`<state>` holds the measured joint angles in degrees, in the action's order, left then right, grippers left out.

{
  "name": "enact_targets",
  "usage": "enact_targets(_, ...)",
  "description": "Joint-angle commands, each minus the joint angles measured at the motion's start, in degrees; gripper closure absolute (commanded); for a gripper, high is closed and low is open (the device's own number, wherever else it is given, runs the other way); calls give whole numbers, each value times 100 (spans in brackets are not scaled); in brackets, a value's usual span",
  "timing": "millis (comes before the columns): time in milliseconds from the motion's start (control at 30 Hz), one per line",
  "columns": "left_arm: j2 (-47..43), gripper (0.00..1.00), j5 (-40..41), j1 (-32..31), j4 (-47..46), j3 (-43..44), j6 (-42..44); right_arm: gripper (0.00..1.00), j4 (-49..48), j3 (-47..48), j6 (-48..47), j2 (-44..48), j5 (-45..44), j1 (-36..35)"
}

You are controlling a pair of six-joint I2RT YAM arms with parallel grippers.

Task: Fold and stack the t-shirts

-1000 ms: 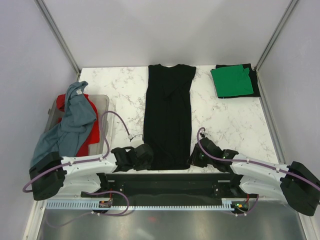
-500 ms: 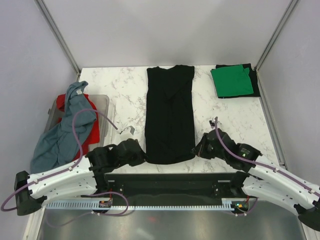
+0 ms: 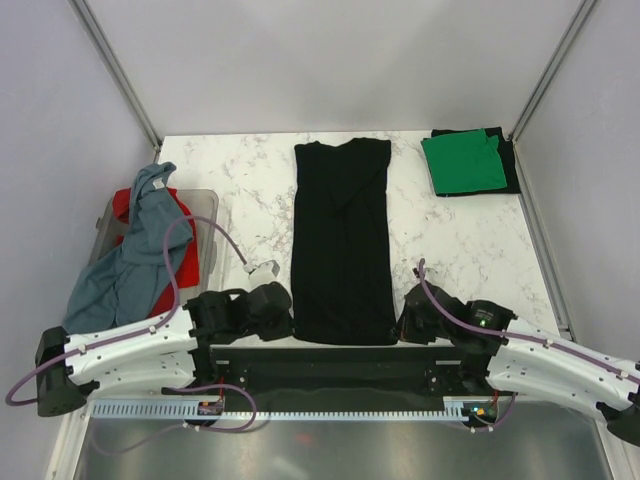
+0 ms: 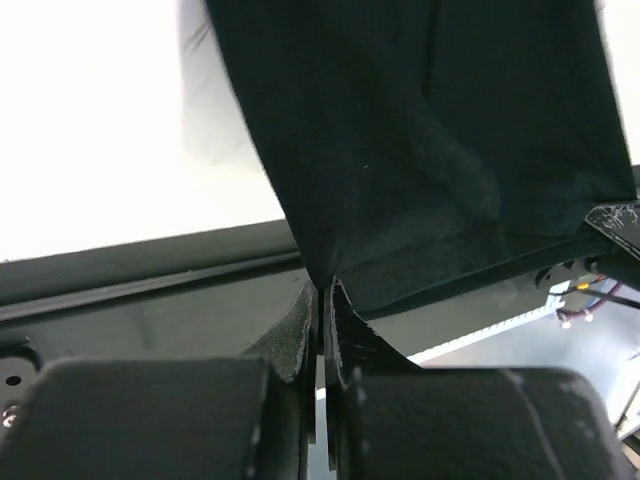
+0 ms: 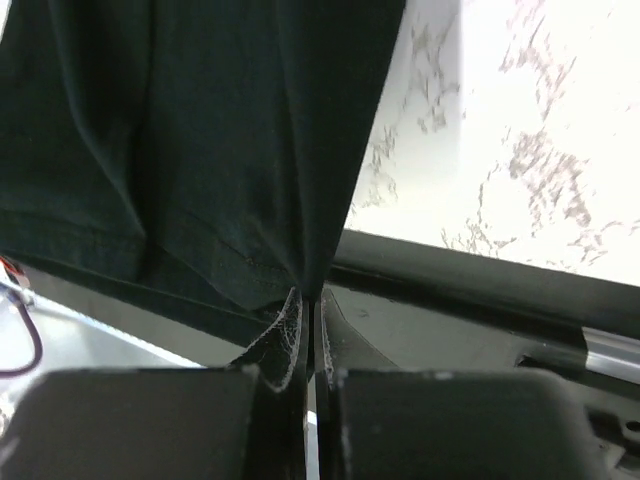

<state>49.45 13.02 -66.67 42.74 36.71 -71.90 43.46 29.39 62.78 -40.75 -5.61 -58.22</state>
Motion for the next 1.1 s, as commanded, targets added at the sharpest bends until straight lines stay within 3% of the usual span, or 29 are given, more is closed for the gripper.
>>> enact_targets(0,336,98,656,-30,147,766,500,100,153,707,-152,-283,-659,-32)
enact_targets(133,705,98,1193,-12,226,1566,1133,100,347,1516,-705,-1064,-1504,117)
enact_targets(233,977,98,1528,119,357,2050,1511,100,330,2192,-1276,-1574,-1505,608)
enact_targets(333,1276,98,1555,714,349,2524,1985,100,242,2782,-1828,-2013,-1382,1144)
enact_targets(633,2358,98,668,2543,-380,3342,3357,100,-391,3810,-2920,-3500,-741,2455)
enact_targets(1067,4581,98,-194,3521,-960,4484,4122,100,-909,4988,-3650,-5433,86,3404)
